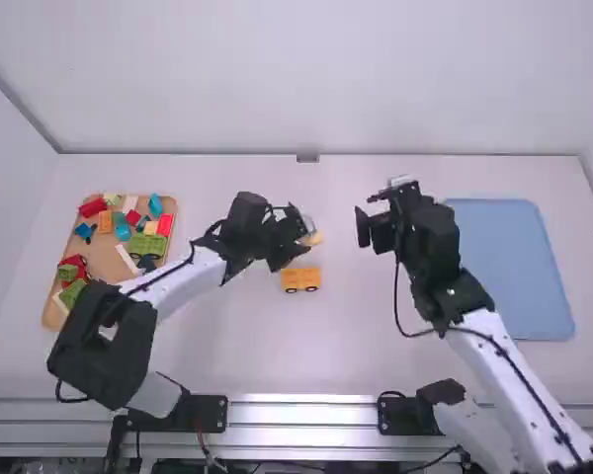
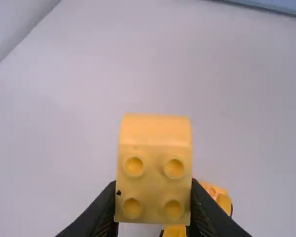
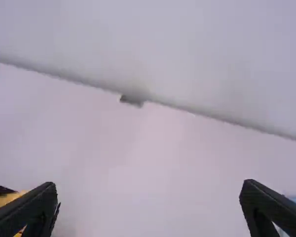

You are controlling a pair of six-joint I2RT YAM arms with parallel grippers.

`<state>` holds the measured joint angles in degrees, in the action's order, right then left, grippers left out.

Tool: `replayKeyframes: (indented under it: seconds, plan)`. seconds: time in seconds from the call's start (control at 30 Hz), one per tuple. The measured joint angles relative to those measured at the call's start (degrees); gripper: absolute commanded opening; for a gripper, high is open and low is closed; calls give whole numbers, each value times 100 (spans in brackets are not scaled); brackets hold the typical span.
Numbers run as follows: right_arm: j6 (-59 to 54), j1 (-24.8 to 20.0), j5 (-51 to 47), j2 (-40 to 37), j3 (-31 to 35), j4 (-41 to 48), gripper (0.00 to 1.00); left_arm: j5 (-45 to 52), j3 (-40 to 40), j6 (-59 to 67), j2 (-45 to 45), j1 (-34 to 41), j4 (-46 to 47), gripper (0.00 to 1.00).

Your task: Assemble lego blocks to make yellow taxi

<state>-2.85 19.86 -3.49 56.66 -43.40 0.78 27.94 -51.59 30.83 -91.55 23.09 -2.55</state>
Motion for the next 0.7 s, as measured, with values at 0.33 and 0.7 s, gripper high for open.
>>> replayKeyframes:
  seconds: [0.33, 0.7]
  plan:
    - [734, -461, -459, -1578, 946, 144, 98, 48, -1569, 514, -1467, 647, 1384, 15]
    - [872, -498, -509, -1991, 1016, 140, 98, -612, -1919, 629, -2400, 1436, 1388, 12]
